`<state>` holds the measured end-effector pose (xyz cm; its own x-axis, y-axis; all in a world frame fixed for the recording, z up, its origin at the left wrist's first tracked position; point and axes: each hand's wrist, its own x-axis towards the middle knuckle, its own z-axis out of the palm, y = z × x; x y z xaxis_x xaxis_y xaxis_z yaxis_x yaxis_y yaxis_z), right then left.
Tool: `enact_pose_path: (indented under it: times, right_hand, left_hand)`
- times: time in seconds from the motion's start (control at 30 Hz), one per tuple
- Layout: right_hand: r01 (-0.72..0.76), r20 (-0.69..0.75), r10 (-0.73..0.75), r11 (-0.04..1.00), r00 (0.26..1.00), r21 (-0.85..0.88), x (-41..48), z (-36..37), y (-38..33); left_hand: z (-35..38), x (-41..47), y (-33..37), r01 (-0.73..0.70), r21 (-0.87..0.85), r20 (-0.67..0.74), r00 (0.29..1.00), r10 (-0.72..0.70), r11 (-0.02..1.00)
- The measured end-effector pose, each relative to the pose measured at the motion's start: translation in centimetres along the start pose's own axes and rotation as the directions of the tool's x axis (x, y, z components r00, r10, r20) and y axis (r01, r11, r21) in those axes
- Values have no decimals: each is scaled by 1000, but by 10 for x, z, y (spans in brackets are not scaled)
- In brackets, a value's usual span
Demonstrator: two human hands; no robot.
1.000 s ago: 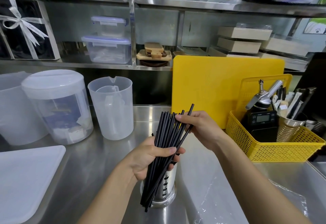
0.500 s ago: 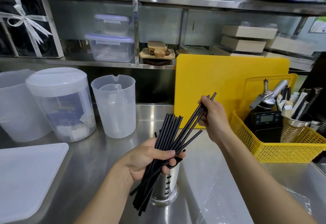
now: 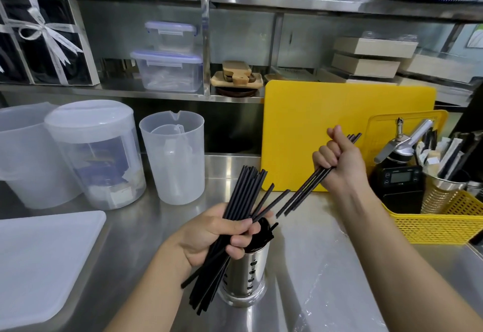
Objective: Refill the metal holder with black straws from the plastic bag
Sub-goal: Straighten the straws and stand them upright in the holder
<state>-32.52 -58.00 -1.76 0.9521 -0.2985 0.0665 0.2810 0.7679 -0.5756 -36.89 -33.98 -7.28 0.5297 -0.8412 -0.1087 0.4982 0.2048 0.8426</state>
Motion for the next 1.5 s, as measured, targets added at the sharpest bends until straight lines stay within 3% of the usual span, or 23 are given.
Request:
enact_pose_path:
  times: [0.1, 0.2, 0.27, 0.4, 0.57, 0.67, 0.77, 0.97, 1.2, 1.5]
  right_hand:
    - [-76, 98, 102, 967, 990, -244, -6, -2, 9]
    - [-133, 160, 256, 832, 953, -538, -19, -3, 20]
    - [-144, 198, 329, 774, 923, -617, -27, -1, 27]
    - [-166, 267, 393, 781, 880, -602, -32, 1, 36]
    - [-208, 248, 423, 777, 872, -594, -32, -2, 40]
    - [-207, 226, 418, 765, 880, -609, -31, -4, 42]
    - [-210, 187, 391, 772, 901, -600, -30, -6, 43]
    - [-225, 146, 368, 788, 918, -573, -30, -10, 40]
    - [-257, 142, 384, 806, 912, -533, -31, -13, 48]
    - [-236, 180, 396, 792, 901, -563, -35, -6, 46]
  left_hand:
    - [3, 3, 1, -27, 18, 69, 997, 26, 999]
    - [7, 6, 2, -45, 42, 62, 997, 42, 998]
    - [8, 9, 2, -54, 49, 26, 998, 53, 997]
    - [7, 10, 3, -62, 21, -19, 998, 62, 998]
    - [7, 9, 4, -35, 41, -44, 998, 37, 999]
    - [15, 11, 2, -16, 170, -147, 988, 41, 985]
    - [22, 16, -3, -33, 343, -291, 947, 140, 939]
    - [23, 18, -5, -77, 589, -317, 894, 317, 804]
    - [21, 18, -2, -121, 351, -350, 903, 250, 928]
    - [22, 15, 2, -119, 215, -352, 916, 191, 969]
